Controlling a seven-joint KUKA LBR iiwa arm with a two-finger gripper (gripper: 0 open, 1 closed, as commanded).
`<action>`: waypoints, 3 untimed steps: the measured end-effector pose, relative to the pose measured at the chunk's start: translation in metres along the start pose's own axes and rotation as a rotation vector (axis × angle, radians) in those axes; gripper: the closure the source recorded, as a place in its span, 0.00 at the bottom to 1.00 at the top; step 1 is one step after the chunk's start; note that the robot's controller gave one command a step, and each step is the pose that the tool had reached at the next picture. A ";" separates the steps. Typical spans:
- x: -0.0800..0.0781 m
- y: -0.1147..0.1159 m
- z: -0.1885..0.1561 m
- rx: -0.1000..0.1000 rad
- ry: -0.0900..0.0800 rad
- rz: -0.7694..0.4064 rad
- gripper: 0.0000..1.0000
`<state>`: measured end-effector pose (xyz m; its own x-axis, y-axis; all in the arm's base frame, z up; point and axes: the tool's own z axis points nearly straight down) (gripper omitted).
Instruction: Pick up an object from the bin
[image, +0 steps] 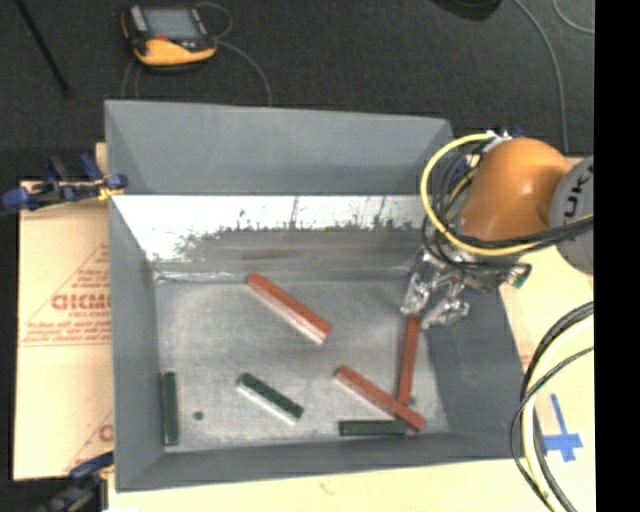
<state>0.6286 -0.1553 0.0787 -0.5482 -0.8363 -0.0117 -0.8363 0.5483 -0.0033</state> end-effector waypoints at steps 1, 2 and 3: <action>0.000 0.000 -0.002 0.000 -0.001 0.000 1.00; 0.000 0.000 -0.007 0.001 0.003 -0.001 1.00; 0.001 0.001 -0.017 -0.004 0.008 0.000 1.00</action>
Offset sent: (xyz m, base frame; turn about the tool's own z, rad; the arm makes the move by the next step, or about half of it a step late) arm 0.0001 -0.0001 0.0241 0.0000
